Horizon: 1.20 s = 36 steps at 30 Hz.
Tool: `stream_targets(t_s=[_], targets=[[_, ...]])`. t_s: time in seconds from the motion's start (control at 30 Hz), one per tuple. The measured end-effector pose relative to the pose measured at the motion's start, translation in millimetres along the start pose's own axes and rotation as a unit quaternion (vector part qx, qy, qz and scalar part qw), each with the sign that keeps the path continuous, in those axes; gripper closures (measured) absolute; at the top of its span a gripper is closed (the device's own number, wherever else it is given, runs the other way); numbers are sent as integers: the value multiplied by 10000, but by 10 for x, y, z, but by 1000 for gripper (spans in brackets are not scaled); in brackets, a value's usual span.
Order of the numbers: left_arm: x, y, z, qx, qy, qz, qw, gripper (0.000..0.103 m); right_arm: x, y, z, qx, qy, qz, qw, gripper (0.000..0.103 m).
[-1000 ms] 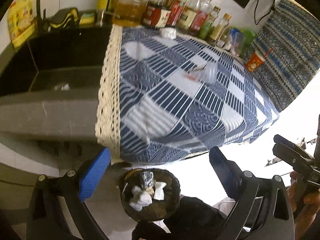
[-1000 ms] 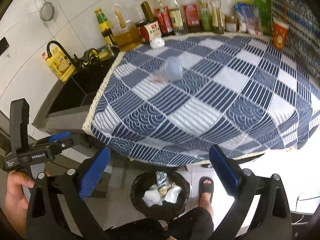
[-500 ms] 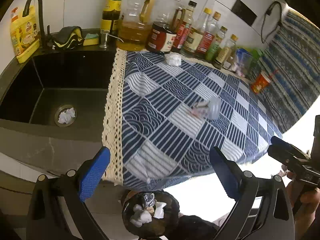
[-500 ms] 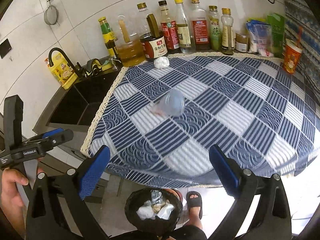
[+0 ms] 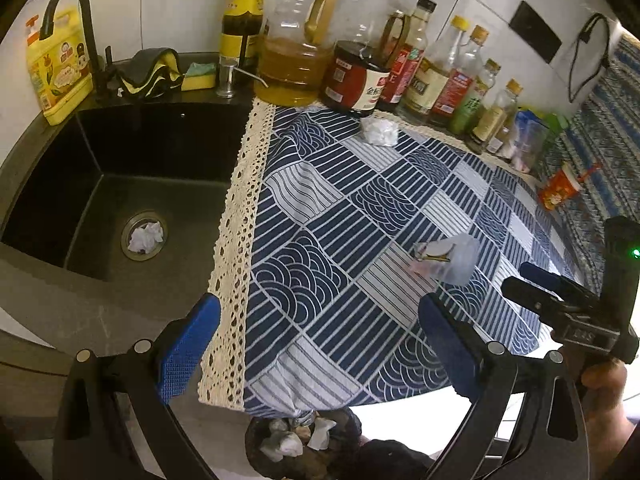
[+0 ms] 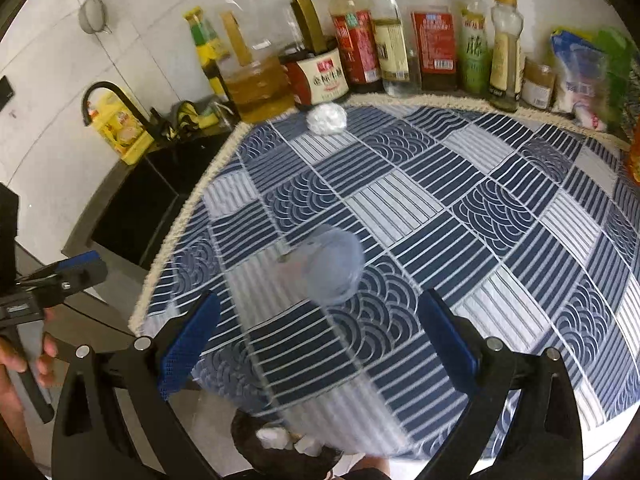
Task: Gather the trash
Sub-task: 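Grasp the clear plastic cup with the right tool while the left tool moves toward the tissue ball, then grasp the white tissue ball with the left tool while the right tool holds the cup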
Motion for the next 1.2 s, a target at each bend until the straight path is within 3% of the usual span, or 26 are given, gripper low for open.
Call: stream_targets(t_s=[0.5,0.63,0.73,1.2], targets=[[15,95,-456,-526,218,218,9981,7,83,156,-601,-597,662,391,9953,7],[-3,80,-540,-637,194,307,9973,7,67,156,-689,-664,723,439,9942,23],[3,78,-589,-709,135,364,9967,7,43,153,-720,-671,721,539,9937,45],[288,518,-789,-767,-1,6,9971,7,203,293,-432,-419,722,532,9951,45]])
Point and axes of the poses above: each gripper's, at about its wrist camera, not at the fingertips, and z roughly against the way its jaws point, x to its right, y to its top, the point moved 8 cm from there along -z, roughly the way its jaws point, and after that the axes turned 13 degrees about -z, right-handed, at the moved point
